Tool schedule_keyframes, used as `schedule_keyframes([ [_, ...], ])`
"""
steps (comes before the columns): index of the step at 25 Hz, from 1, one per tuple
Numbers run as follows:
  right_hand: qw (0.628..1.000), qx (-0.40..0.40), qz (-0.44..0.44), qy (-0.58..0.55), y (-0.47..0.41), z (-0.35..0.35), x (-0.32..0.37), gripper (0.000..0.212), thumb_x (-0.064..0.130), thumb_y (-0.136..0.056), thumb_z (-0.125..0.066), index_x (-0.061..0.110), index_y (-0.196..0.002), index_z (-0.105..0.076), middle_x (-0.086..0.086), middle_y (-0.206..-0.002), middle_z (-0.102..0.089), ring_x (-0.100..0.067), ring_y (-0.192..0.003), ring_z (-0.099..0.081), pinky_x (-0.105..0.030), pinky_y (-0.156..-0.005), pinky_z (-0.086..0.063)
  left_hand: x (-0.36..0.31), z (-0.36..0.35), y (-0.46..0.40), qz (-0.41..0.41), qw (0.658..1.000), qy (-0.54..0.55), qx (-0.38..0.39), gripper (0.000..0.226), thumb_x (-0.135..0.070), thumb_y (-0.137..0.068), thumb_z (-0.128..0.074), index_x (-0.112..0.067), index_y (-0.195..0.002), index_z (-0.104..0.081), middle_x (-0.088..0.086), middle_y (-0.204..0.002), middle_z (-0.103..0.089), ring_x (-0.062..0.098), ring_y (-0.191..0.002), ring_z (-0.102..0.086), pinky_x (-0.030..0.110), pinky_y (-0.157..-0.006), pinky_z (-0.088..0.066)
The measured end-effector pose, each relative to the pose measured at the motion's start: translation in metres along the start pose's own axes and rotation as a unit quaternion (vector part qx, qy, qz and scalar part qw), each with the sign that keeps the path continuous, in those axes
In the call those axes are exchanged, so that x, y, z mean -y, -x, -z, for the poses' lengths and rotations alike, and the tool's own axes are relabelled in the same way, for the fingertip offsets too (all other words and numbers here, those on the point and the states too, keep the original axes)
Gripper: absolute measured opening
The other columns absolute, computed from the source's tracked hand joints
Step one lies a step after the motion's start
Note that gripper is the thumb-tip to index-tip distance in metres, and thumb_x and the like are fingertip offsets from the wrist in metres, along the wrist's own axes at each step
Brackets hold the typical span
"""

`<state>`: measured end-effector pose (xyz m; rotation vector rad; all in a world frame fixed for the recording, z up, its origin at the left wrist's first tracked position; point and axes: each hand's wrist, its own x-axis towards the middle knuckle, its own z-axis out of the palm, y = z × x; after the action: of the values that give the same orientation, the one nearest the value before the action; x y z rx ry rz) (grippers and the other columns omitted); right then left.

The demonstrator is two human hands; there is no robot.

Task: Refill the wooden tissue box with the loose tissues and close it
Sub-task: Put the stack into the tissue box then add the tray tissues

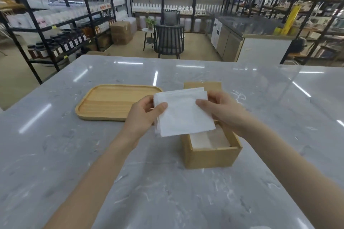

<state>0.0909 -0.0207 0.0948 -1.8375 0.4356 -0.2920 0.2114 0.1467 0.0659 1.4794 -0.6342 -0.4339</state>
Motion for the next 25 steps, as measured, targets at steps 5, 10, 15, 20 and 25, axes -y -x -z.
schedule_keyframes([
  [5, 0.990, -0.079, -0.035, 0.113, 0.015, 0.024, -0.017, 0.025, 0.025, -0.086, -0.056, 0.005, -0.100, -0.062, -0.014, -0.100, -0.066, -0.030, -0.096, -0.063, -0.041, -0.085, -0.051, 0.006, -0.030, 0.005, 0.015, 0.999, -0.038, 0.030, 0.012, -0.016, -0.086, -0.057, -0.018, -0.098, -0.061, -0.002, -0.090, -0.065, 0.006, -0.077, -0.062, 0.009, -0.052, -0.050],
  [10, 0.982, -0.102, -0.034, 0.155, 0.017, 0.043, -0.028, 0.012, 0.022, -0.084, -0.059, 0.026, -0.074, -0.054, 0.007, -0.071, -0.052, -0.014, -0.070, -0.054, -0.022, -0.060, -0.043, 0.013, -0.053, -0.002, -0.040, 0.976, -0.212, -0.001, 0.004, -0.016, -0.082, -0.061, -0.015, -0.087, -0.062, -0.010, -0.072, -0.059, 0.000, -0.065, -0.056, 0.006, -0.058, -0.046],
  [15, 0.945, -0.088, -0.057, 0.310, 0.012, 0.045, -0.043, 0.016, 0.020, -0.081, -0.060, 0.020, -0.068, -0.050, 0.006, -0.061, -0.045, -0.020, -0.069, -0.048, -0.029, -0.059, -0.042, 0.022, -0.068, -0.005, -0.078, 0.939, -0.334, -0.001, 0.008, -0.015, -0.082, -0.058, -0.009, -0.087, -0.058, -0.005, -0.073, -0.058, 0.007, -0.063, -0.051, 0.013, -0.056, -0.040],
  [20, 0.901, -0.053, -0.003, 0.431, 0.008, 0.038, -0.041, 0.019, 0.014, -0.080, -0.057, 0.001, -0.067, -0.053, -0.012, -0.065, -0.055, -0.032, -0.070, -0.051, -0.029, -0.052, -0.032, 0.024, -0.074, -0.006, -0.115, 0.885, -0.451, 0.030, 0.011, -0.013, -0.085, -0.050, -0.003, -0.085, -0.056, 0.013, -0.086, -0.063, 0.025, -0.083, -0.053, 0.032, -0.067, -0.039],
  [25, 0.838, -0.026, 0.005, 0.545, 0.005, 0.031, -0.036, 0.041, 0.014, -0.082, -0.052, 0.019, -0.050, -0.026, 0.000, -0.056, -0.033, -0.028, -0.068, -0.043, -0.025, -0.044, -0.022, 0.021, -0.079, -0.008, -0.169, 0.794, -0.582, 0.048, 0.009, -0.013, -0.086, -0.046, -0.013, -0.078, -0.049, 0.009, -0.089, -0.064, 0.025, -0.096, -0.047, 0.032, -0.063, -0.032],
])
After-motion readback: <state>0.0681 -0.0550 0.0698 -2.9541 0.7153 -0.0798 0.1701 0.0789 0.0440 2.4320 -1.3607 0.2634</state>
